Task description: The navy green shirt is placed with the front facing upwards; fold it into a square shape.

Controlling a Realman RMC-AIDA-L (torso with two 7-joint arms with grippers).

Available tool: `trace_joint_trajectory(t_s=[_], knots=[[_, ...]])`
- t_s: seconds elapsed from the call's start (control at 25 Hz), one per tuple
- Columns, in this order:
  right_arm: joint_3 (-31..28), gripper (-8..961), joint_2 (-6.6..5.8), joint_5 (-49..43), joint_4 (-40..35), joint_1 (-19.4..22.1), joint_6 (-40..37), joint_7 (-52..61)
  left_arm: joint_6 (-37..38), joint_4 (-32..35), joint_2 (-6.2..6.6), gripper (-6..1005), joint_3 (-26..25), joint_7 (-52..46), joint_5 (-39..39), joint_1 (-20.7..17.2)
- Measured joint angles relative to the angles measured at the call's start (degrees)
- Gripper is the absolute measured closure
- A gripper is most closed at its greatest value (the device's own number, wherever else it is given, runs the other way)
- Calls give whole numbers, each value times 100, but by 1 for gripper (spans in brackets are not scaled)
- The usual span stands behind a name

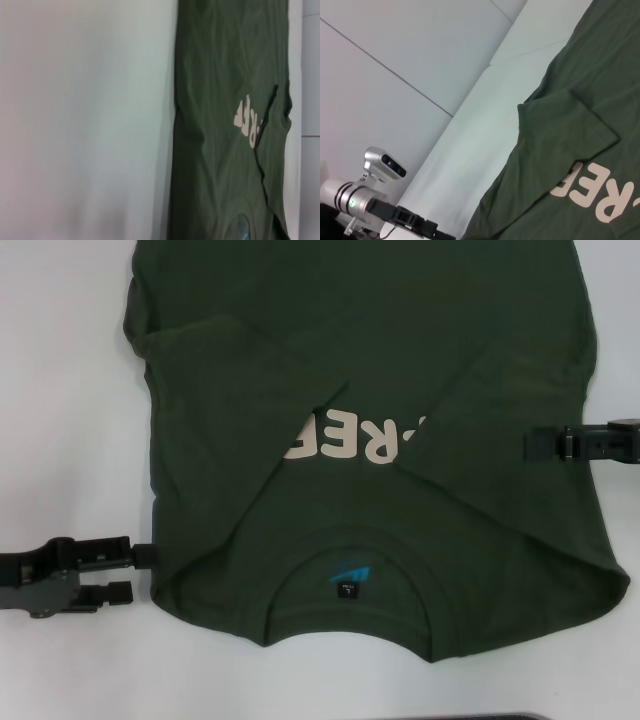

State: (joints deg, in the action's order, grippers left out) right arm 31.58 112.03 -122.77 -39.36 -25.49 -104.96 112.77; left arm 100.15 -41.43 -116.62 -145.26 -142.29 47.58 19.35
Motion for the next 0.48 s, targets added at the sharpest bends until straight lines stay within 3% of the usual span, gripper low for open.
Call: trace_joint_trajectory(t_s=[0.48], knots=[[-39,103,-6,16,-1,9,17,53,-136,30,-79,146,6,-7,-34,8]])
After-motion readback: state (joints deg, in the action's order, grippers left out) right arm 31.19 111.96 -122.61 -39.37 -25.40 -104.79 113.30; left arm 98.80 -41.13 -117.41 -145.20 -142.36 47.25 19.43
